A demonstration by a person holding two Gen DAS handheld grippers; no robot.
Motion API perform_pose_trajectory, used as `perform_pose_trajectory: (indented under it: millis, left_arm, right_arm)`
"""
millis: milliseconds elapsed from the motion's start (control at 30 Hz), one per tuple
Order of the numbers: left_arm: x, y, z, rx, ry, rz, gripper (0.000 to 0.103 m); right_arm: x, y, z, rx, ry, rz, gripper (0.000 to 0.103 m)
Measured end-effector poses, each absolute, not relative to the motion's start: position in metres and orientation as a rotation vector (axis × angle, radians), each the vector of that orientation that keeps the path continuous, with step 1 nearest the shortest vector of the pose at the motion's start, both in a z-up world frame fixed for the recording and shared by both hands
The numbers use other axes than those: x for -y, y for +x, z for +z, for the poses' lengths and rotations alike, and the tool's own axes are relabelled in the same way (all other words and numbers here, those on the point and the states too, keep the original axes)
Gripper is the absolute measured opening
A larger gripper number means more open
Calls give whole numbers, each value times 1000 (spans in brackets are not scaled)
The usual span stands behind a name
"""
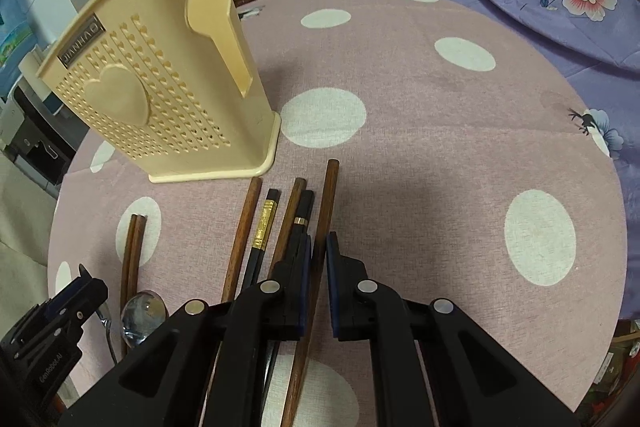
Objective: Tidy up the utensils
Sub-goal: 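Grasp the wooden spoon with left tool while right tool grasps a brown chopstick, then carry spoon and chopstick to the cream holder and release both inside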
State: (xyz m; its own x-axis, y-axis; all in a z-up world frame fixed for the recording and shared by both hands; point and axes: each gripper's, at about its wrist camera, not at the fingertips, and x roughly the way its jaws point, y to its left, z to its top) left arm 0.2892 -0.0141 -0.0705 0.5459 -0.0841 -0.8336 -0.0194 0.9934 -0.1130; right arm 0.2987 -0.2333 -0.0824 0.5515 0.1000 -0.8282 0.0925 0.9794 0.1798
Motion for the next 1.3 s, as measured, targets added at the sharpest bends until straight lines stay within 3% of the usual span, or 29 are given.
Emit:
perform_pose_trajectory:
  millis: [500,1300]
  left_arm:
    - [14,261,0,-742,-68,-96,37]
    - [1,250,44,-644,-90,-113,37]
  right_arm:
    - [231,249,6,-703,155,140,6]
    - [227,217,65,-576,138,239,6]
